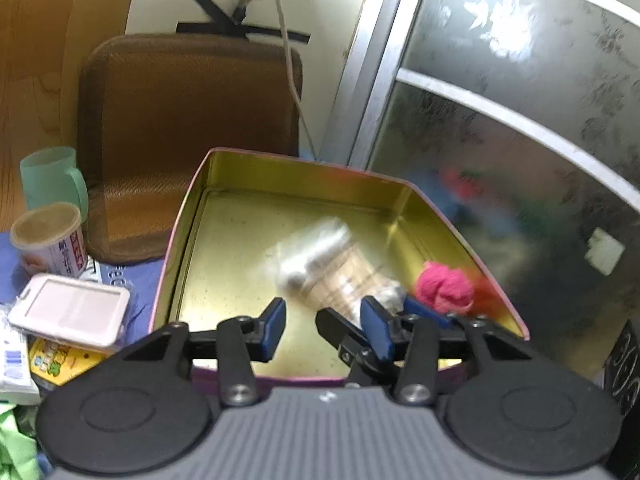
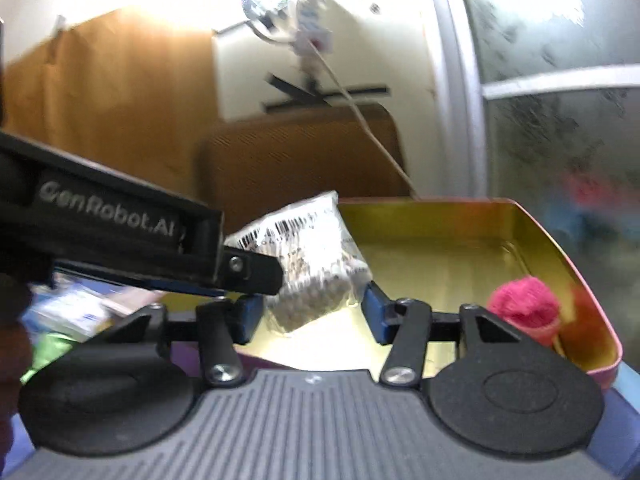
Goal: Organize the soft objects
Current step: 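Lower the cotton swab bag into the tin and release, then grasp the white wet-wipes pack with the left gripper, then lower the wet-wipes pack into the tin and release, then grasp the green cloth with the left gripper, then drop the green cloth into the tin with the left gripper, then grasp the clear white plastic case with the left gripper, then lower the white plastic case into the tin and release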
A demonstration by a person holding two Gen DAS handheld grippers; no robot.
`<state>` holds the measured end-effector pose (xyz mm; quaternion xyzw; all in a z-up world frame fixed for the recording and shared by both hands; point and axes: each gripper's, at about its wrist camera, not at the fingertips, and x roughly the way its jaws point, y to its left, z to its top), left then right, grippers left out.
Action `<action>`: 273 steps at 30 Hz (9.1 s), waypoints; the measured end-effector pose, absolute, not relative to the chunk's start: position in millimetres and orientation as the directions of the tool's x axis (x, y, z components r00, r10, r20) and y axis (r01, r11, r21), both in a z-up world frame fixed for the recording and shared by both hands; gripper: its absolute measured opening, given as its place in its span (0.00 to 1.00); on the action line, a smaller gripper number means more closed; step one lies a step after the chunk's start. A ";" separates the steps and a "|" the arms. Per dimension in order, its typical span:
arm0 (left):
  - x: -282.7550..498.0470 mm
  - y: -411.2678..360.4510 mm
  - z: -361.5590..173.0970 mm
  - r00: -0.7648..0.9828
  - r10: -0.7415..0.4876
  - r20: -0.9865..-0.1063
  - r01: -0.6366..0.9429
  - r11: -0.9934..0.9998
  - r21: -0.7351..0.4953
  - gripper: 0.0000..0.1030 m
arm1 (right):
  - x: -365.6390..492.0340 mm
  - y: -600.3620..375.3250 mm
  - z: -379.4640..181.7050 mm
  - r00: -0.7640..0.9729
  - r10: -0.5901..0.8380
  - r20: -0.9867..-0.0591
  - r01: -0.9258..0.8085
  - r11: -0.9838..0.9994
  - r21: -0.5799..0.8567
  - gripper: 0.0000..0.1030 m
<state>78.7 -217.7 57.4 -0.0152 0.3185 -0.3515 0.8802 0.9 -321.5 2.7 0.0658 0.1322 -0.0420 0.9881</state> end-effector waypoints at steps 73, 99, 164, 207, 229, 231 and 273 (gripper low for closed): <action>60.2 -81.2 11.5 0.597 -0.451 -0.663 0.433 0.877 -0.207 0.41 | -13.6 -215.9 -31.0 0.789 0.315 -0.528 -0.385 0.923 -0.025 0.50; 76.1 -211.7 54.1 0.667 -0.550 -0.503 0.578 0.808 -0.117 0.43 | -4.2 -327.8 0.4 0.966 -0.106 -0.234 0.098 0.994 -0.047 0.44; 44.7 -245.4 64.1 0.572 -0.677 -0.463 0.703 0.695 -0.148 0.36 | -42.9 -321.3 7.8 0.972 -0.180 -0.149 0.163 0.979 -0.121 0.06; 44.4 74.2 4.9 0.903 -0.048 -0.428 -0.027 0.986 -0.167 0.62 | 234.9 -144.8 9.5 0.426 0.255 -0.868 -0.296 0.946 0.133 0.93; 23.5 100.2 6.2 0.878 -0.185 -0.441 0.014 0.932 -0.363 0.66 | 47.7 -137.0 13.5 0.622 0.513 -0.592 -0.535 0.830 0.157 0.89; 22.0 97.0 11.1 0.871 -0.200 -0.449 0.020 0.927 -0.373 0.66 | 51.3 -133.8 9.5 0.641 0.514 -0.570 -0.533 0.832 0.151 0.89; 98.9 90.5 10.0 0.701 -0.409 -0.584 0.013 0.826 -0.563 0.27 | 151.4 -171.2 -25.6 0.597 0.614 -0.517 -0.152 0.719 0.679 0.22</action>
